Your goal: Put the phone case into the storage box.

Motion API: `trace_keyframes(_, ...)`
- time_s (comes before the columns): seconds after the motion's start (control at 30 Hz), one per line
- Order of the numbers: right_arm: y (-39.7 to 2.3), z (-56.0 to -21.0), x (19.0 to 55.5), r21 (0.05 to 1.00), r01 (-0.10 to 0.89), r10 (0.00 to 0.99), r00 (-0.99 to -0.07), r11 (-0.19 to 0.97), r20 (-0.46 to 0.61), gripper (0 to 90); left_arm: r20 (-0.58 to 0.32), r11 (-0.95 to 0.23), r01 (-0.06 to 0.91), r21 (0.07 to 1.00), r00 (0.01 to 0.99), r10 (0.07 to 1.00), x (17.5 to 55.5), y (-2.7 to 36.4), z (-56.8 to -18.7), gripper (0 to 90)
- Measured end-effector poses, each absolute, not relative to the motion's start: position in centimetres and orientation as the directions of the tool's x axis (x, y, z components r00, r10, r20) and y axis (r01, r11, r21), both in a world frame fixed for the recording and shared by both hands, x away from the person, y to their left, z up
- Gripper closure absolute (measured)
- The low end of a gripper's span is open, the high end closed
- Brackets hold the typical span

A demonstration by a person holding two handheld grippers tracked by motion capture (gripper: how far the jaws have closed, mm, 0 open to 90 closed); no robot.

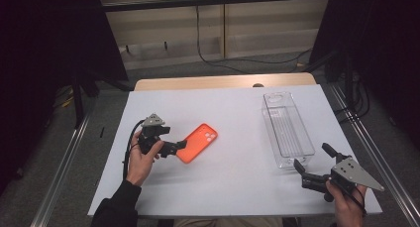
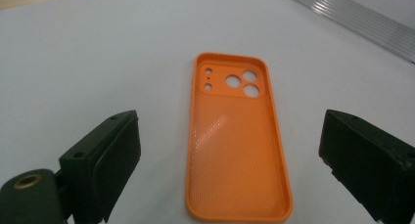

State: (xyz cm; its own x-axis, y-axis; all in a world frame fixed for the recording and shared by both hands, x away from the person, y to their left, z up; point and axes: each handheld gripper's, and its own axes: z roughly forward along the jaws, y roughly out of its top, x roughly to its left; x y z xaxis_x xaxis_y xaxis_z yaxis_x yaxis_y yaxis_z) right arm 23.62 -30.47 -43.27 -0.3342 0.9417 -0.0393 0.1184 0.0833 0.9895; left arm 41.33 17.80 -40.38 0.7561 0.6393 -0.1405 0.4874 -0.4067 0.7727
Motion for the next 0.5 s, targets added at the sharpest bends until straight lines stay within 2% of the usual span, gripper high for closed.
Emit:
trace_keyframes(0.17, -30.5, -43.3, 23.7, 0.989, 0.123, 0.943, -0.331, 0.087, -0.041, 0.0, -0.114, -0.467, 0.481, 0.742, 0.777, 0.619, 41.9, 17.2, -40.6, 8.3)
trace_keyframes(0.43, -30.5, -43.3, 23.7, 0.989, 0.123, 0.944, -0.329, 0.085, -0.040, 0.0, -0.131, -0.503, 0.495, 0.708, 0.792, 0.596, 43.0, 15.9, -40.8, 8.2)
trace_keyframes(0.5, -30.5, -43.3, 23.8, 0.989, 0.124, 0.942, -0.334, 0.084, -0.038, 0.0, -0.158, -0.503, 0.514, 0.695, 0.791, 0.591, 43.5, 15.8, -41.1, 8.2)
